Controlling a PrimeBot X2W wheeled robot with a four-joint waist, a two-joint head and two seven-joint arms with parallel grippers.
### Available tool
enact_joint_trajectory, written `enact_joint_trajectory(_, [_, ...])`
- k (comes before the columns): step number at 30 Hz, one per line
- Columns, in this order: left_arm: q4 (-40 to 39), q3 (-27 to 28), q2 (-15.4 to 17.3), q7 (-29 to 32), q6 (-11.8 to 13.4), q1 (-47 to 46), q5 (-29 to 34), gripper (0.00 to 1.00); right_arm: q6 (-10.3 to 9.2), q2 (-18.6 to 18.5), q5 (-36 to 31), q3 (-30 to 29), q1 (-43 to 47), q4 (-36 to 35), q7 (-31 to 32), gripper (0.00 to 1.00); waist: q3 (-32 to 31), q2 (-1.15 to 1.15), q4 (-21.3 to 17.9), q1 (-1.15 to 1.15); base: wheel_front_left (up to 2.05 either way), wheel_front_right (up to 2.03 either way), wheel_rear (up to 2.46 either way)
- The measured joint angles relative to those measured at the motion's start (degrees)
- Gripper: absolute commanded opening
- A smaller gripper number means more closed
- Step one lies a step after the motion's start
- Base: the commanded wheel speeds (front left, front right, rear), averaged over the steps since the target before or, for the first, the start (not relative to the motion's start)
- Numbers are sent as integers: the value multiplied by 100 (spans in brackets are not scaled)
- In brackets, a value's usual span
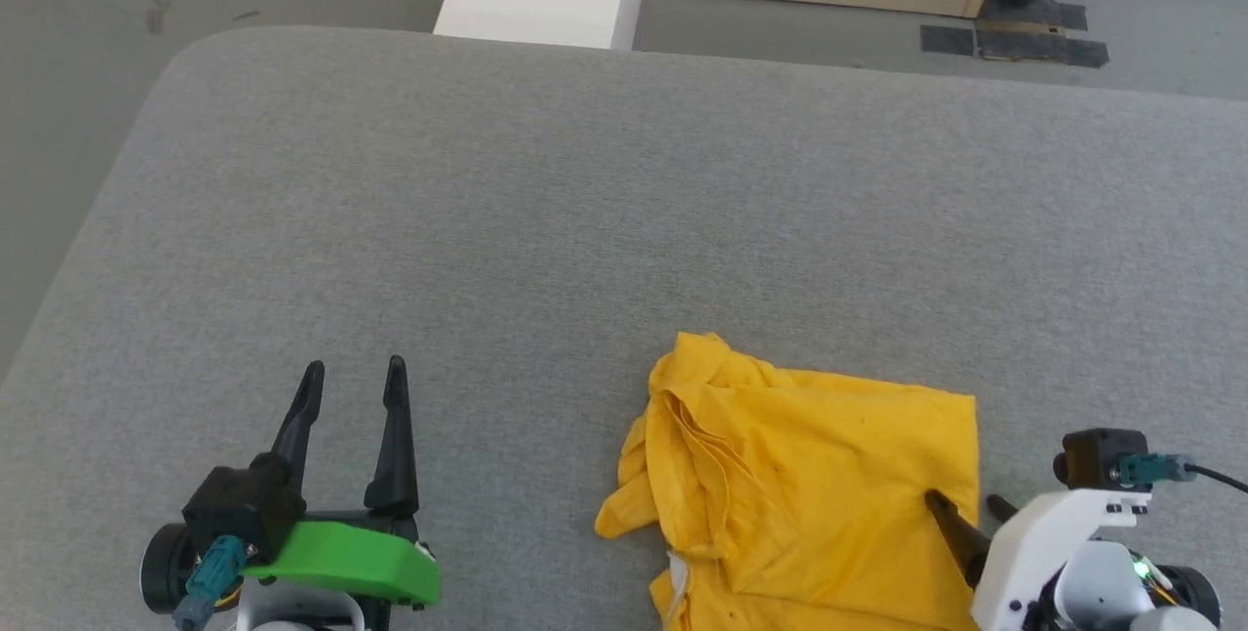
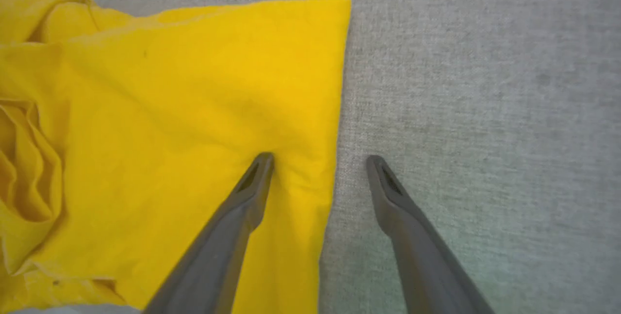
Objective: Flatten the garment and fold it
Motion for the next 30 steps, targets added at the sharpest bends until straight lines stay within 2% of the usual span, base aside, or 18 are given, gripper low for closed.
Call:
enact_joint_trajectory(1, [-1, -3, 4, 5, 0, 0, 1, 100, -1, 0, 43, 23, -60, 99, -38, 36, -9, 0, 17, 0, 0, 0, 0])
enact_joint_trajectory(2, [-1, -10, 11, 10, 1, 0, 1, 100, -1, -9, 105, 62, -125, 198, -76, 15, -22, 0, 34, 0, 0, 0, 0])
enact_joint_trajectory(3, [-4, -14, 14, 34, 8, 0, 1, 100, -1, -22, 174, 101, -174, 278, -103, 0, -36, 0, 48, 0, 0, 0, 0])
enact_joint_trajectory(12, [-111, -69, 16, 54, 100, -1, 36, 100, -1, 2, 286, 274, -269, 376, -169, 0, -177, 0, -23, 0, 0, 0, 0])
enact_joint_trajectory(18, [-183, -92, 42, 107, 151, 0, 57, 100, -1, -5, -110, 145, -460, 120, -23, 0, -240, 0, -285, 0, 0, 0, 0])
enact_joint_trajectory(21, [-211, -97, 63, 125, 170, 2, 59, 100, -1, -171, -247, 69, -614, 7, 113, 0, -255, 0, -463, 0, 0, 0, 0])
enact_joint_trajectory(30, [-399, -67, 201, 250, 210, -47, 171, 100, -1, -1036, -428, 57, -1267, -126, 446, 0, -146, 0, -1095, 0, 0, 0, 0])
